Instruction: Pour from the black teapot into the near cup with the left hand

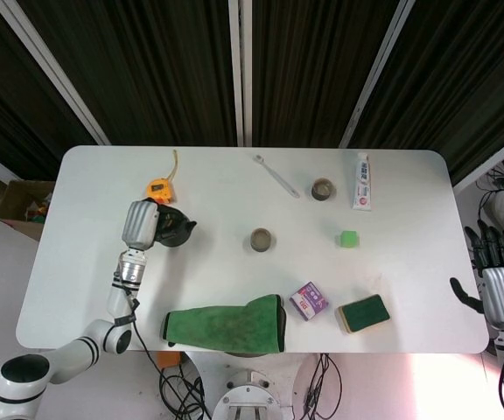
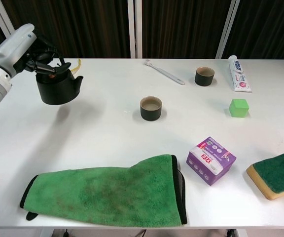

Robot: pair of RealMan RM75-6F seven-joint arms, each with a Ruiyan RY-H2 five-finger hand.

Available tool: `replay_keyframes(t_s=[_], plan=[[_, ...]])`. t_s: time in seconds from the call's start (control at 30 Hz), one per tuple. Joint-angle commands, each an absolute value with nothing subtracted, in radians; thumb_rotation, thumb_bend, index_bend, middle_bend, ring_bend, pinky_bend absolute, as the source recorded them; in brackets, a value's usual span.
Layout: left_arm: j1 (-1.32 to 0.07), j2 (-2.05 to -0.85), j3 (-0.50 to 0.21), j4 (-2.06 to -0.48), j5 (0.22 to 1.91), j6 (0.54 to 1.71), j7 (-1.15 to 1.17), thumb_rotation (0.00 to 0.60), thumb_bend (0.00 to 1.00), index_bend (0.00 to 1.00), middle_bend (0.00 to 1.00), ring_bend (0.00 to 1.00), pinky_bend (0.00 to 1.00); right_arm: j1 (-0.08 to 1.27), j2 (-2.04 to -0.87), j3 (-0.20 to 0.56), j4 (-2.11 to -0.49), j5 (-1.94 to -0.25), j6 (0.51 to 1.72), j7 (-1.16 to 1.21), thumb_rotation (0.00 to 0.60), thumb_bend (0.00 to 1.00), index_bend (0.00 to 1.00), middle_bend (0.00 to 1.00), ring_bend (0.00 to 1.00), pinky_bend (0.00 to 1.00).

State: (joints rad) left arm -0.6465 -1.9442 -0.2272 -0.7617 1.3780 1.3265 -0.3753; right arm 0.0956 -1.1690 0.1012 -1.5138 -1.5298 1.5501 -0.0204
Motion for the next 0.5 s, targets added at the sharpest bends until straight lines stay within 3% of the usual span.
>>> replay_keyframes(t_s=[0.03, 0.5], plan=[[-0.629, -1.949, -0.210, -0.724, 1.390, 1.331, -0.407, 0.600, 0.27, 1.00, 1.00, 1.00, 0.61, 0.094, -1.168, 0.100, -1.518, -1.530, 1.552, -0.027, 0.600, 0.22, 0.00, 0.00, 0.00, 0.00], [-0.603, -2.037, -0.163, -0.524, 1.427, 1.323, -0.501, 0.600, 0.26, 1.00, 1.00, 1.00, 0.60, 0.095, -1.172, 0.097, -1.533, -1.528, 1.543, -0.059, 0.600, 0.22, 0.00, 0.00, 0.00, 0.00]])
